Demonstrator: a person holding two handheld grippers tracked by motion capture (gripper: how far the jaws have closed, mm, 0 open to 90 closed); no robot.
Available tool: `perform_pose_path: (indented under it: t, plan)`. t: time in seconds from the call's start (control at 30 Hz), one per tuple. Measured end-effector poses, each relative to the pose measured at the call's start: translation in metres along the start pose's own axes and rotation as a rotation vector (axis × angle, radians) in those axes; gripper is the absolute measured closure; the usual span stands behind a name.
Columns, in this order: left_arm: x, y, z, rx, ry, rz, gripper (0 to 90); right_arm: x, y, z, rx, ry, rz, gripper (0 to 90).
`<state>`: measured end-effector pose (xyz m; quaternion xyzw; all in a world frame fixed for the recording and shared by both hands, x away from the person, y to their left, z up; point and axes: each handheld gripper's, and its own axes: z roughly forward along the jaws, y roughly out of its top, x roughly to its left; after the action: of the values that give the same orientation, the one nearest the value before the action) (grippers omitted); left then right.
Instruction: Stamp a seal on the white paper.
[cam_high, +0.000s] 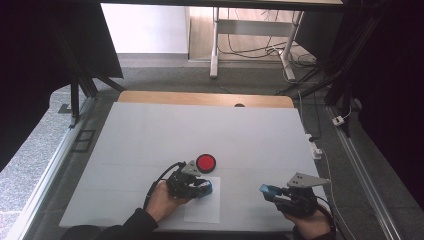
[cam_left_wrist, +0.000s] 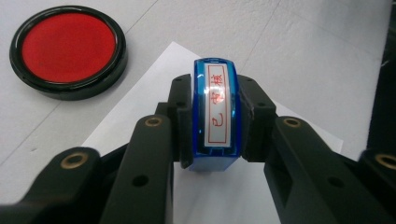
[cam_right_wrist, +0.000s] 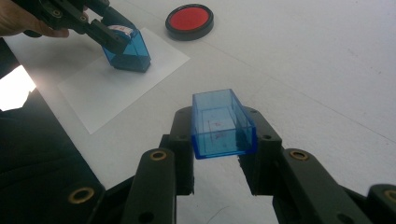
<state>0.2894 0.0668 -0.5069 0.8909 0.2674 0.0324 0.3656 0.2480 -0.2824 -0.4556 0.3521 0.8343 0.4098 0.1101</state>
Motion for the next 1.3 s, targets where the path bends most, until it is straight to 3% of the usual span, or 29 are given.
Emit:
perform_pose_path:
  t: [0.1, 0.8, 1.3]
  plan:
    - [-0.003, 0.000, 0.000, 0.005, 0.015, 0.017, 70.2, 0.000, 0.000, 0.000, 0.000, 0.000, 0.000, 68.2]
    - [0.002, 0.005, -0.003, 0.031, -0.004, -0.009, 70.0, 0.000, 0.000, 0.000, -0.004, 0.001, -0.001, 68.2]
    - [0.003, 0.011, -0.021, -0.034, -0.031, -0.014, 70.0, -0.001, 0.000, -0.001, -0.007, 0.002, 0.002, 68.2]
